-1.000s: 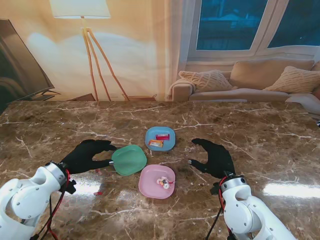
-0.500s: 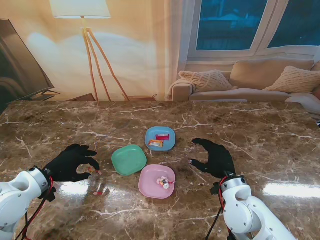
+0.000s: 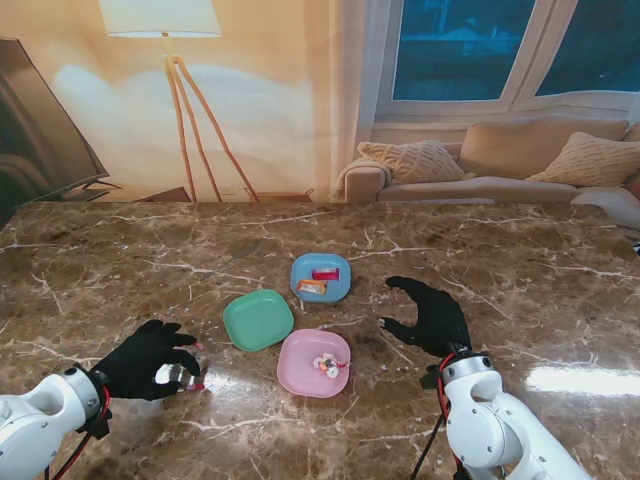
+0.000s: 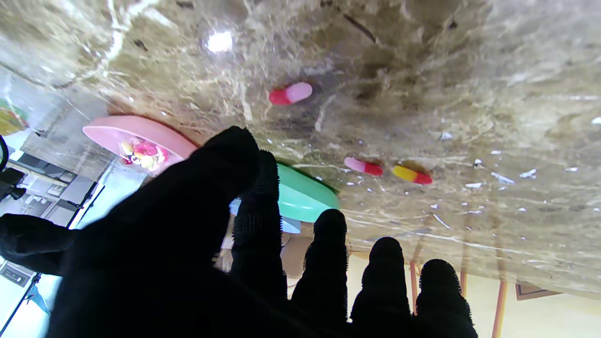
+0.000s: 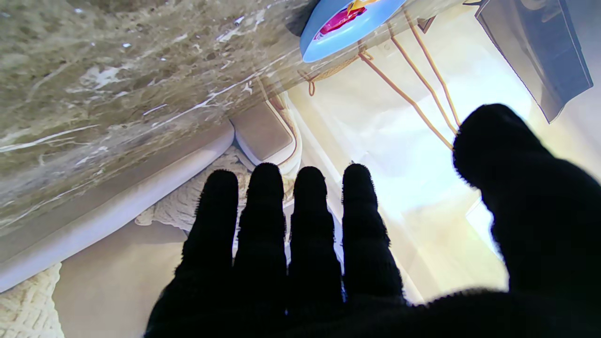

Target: Portion candies into small dishes

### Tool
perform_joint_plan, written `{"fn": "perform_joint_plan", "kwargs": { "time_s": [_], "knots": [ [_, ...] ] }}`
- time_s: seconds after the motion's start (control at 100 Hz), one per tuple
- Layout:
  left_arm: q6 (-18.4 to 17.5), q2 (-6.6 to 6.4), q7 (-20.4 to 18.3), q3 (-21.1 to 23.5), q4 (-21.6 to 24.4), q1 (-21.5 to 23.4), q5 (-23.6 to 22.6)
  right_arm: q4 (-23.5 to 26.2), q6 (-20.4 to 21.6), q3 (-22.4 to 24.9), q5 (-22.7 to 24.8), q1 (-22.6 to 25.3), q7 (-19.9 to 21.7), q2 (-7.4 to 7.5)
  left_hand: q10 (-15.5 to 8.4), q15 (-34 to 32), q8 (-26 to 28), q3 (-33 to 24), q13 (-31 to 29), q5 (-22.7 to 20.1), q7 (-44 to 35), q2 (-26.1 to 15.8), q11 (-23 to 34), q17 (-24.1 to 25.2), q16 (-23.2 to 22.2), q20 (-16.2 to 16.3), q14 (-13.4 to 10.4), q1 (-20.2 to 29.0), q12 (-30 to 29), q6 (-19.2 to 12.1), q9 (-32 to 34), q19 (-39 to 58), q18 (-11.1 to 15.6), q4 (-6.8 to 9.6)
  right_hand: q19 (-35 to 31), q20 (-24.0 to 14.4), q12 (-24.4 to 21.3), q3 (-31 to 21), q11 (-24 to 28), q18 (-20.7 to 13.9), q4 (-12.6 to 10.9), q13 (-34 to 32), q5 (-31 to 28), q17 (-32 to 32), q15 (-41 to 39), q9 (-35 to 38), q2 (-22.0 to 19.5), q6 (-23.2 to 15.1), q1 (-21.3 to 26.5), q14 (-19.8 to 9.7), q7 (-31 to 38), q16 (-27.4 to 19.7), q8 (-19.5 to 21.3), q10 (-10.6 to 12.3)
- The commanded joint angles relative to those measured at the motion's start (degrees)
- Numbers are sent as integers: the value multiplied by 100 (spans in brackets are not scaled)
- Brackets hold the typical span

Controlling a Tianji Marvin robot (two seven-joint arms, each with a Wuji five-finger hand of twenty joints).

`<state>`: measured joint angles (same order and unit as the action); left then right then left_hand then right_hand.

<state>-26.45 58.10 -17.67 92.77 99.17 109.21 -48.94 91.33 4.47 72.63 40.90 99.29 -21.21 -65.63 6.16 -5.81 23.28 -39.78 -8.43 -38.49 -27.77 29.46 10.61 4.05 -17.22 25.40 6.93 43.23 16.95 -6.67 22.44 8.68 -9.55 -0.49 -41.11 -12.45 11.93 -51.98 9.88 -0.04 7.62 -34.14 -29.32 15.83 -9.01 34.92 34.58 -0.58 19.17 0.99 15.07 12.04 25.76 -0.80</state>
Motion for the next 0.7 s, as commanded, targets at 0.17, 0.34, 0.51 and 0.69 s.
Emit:
{"fn": "perform_joint_plan", "kwargs": {
  "time_s": [0.17,0.34,0.51,0.69],
  "knots": [
    [-57,12,238,-174,-284,-15,-234,-35,-20,-9,-75,60,84,-26,-152,76,344,-158,223,429,-279,373,43,29,-83,169,-126,-97,72,-102,-329,-248,104,-152,78,49,5,-99,-95,-154,-213,152,-89,-32,61,-52,-1,-161,-191,-289,20,-43,42,28],
    [-27,10,331,-273,-456,-86,-318,-40,-21,-12,-92,61,78,-30,-172,64,566,-54,234,719,-449,448,83,25,-90,198,-136,-141,114,-94,-373,-256,112,-199,64,37,12,-115,-95,-143,-213,128,-101,-12,55,-34,6,-174,-183,-287,24,-34,45,33],
    [-94,4,543,-390,-733,-224,-511,-35,-15,-18,-106,62,83,-31,-188,36,872,73,238,967,-726,451,143,23,-113,232,-144,-156,181,-146,-401,-251,128,-228,44,23,18,-143,-89,-137,-211,85,-141,13,42,0,24,-220,-172,-283,42,-21,51,43],
    [-126,-6,643,-490,-885,-342,-626,-43,-13,-27,-134,56,86,-35,-193,16,1075,101,230,954,-971,425,169,24,-124,261,-144,-156,204,-201,-397,-238,121,-251,33,14,27,-172,-88,-129,-207,69,-145,20,39,21,29,-239,-168,-280,45,-9,53,30]
  ]
}}
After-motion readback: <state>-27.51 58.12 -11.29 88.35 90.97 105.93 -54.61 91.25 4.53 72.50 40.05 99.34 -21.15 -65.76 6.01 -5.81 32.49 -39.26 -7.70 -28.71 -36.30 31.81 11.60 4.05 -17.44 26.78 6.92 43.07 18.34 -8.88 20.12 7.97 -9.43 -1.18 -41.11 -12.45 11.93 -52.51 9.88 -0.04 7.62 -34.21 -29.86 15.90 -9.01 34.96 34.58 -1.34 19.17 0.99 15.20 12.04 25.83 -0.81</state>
